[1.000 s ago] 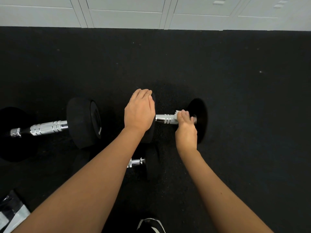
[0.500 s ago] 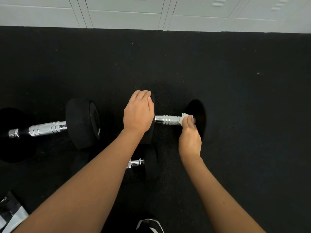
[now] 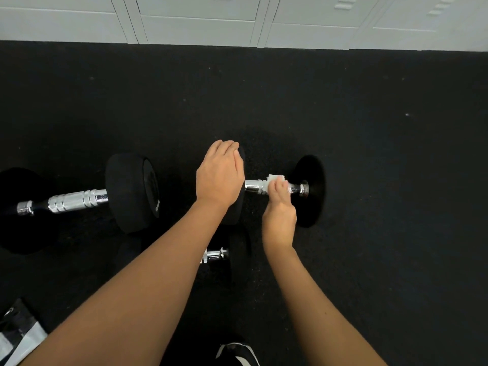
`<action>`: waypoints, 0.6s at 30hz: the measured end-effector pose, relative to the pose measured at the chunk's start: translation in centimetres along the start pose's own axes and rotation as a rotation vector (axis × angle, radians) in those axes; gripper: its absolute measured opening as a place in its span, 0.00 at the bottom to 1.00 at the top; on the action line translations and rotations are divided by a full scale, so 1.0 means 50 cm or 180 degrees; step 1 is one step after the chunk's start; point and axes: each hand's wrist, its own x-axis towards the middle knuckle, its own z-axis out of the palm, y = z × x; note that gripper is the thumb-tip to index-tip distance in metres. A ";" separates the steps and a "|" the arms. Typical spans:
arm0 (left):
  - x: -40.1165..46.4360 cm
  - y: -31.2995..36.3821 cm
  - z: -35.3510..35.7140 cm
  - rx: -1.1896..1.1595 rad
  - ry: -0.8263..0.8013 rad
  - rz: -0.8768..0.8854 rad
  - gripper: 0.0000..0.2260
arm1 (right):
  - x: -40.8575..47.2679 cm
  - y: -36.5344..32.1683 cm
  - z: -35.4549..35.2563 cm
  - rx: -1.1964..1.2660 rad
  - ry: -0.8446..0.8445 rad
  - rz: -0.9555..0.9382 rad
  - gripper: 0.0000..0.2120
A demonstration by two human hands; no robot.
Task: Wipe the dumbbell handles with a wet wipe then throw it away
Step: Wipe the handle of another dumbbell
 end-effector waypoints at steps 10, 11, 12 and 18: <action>-0.002 0.002 -0.003 -0.0024 -0.0041 -0.0009 0.18 | 0.042 0.031 -0.015 -0.0474 -0.0200 -0.0232 0.23; -0.002 0.002 -0.003 -0.0023 -0.0033 -0.0010 0.18 | 0.040 0.018 -0.011 -0.0455 -0.0247 -0.0379 0.24; -0.002 0.002 -0.003 -0.0021 -0.0028 -0.0007 0.18 | 0.038 0.009 -0.008 -0.0433 -0.0278 -0.0575 0.24; -0.005 0.001 -0.003 0.0008 -0.0003 0.0025 0.18 | -0.002 0.045 -0.015 -0.0442 -0.0302 -0.1348 0.31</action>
